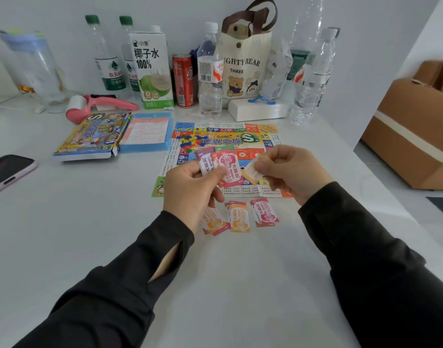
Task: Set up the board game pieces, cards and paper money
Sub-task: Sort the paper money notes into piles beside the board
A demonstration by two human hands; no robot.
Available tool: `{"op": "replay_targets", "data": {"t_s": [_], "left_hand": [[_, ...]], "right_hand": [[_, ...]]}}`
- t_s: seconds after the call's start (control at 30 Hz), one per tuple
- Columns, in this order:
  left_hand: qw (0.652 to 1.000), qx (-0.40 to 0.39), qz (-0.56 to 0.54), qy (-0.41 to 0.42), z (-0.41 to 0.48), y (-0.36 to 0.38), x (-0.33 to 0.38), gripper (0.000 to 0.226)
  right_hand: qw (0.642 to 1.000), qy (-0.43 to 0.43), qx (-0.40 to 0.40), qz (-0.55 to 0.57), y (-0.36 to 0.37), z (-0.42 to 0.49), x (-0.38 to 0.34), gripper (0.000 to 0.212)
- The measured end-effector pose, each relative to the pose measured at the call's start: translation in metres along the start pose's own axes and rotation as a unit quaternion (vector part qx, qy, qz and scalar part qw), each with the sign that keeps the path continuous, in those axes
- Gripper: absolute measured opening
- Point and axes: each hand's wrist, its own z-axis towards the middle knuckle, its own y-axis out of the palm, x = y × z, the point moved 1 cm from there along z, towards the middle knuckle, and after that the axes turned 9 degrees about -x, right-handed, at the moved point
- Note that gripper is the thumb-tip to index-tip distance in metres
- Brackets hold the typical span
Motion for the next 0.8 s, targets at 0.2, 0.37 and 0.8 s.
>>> {"op": "replay_targets", "data": {"t_s": [0.2, 0.37, 0.8], "left_hand": [[1.0, -0.016, 0.018, -0.003, 0.001, 0.0, -0.003, 0.015], [1.0, -0.016, 0.016, -0.02, 0.004, -0.003, -0.006, 0.013], [0.999, -0.037, 0.02, -0.014, 0.002, -0.002, -0.008, 0.016]], "right_hand": [[0.995, -0.024, -0.01, -0.099, -0.007, -0.006, -0.003, 0.013], [0.966, 0.011, -0.095, -0.241, -0.013, -0.009, -0.007, 0.015], [0.865, 0.061, -0.073, -0.493, 0.003, -0.008, 0.008, 0.01]]}}
